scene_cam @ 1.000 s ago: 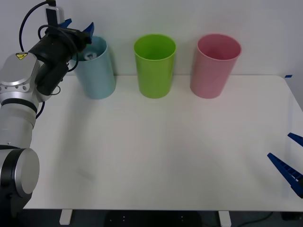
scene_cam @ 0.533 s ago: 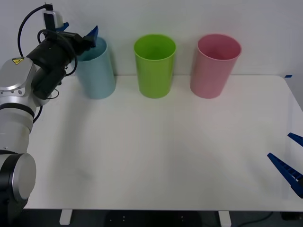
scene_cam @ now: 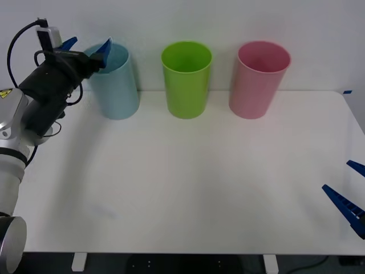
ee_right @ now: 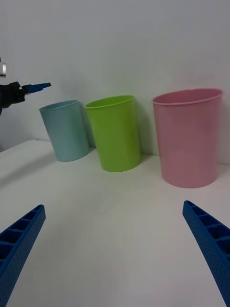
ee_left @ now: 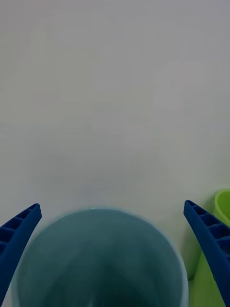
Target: Grasp the object on the table and drop it into the matching bin: aluminum can to the light blue bin, PET bottle to the pink bin.
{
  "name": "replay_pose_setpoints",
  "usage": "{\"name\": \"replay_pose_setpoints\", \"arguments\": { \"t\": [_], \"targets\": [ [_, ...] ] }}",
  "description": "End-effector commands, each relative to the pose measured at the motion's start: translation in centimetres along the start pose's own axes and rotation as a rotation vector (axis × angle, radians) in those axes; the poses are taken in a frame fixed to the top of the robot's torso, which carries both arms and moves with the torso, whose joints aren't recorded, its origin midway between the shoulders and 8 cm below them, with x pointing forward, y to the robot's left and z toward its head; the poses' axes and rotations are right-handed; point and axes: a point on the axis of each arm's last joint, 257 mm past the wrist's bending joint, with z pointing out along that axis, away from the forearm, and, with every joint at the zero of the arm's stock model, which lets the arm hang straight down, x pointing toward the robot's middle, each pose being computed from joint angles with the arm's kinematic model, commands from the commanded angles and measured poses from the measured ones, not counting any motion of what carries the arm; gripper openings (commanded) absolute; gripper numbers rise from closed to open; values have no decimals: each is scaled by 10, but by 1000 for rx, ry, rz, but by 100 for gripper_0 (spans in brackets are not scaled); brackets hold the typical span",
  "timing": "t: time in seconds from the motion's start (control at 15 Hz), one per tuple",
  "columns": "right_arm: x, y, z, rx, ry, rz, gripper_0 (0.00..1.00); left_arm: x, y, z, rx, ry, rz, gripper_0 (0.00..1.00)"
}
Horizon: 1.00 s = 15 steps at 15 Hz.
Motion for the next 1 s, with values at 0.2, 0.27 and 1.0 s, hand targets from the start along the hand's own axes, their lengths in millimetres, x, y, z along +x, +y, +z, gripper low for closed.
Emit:
{"name": "replay_pose_setpoints", "arguments": {
  "t": [0.2,0.27,1.0],
  "targets": [
    [0,0,0,0,0,0,100,3,4,-35,27,-24,-47,100],
    [0,0,0,0,0,0,100,5,3,-44,38,-26,-58,100],
    [0,0,0,0,0,0,100,25,14,-163,175,18,-8,100]
  ]
}}
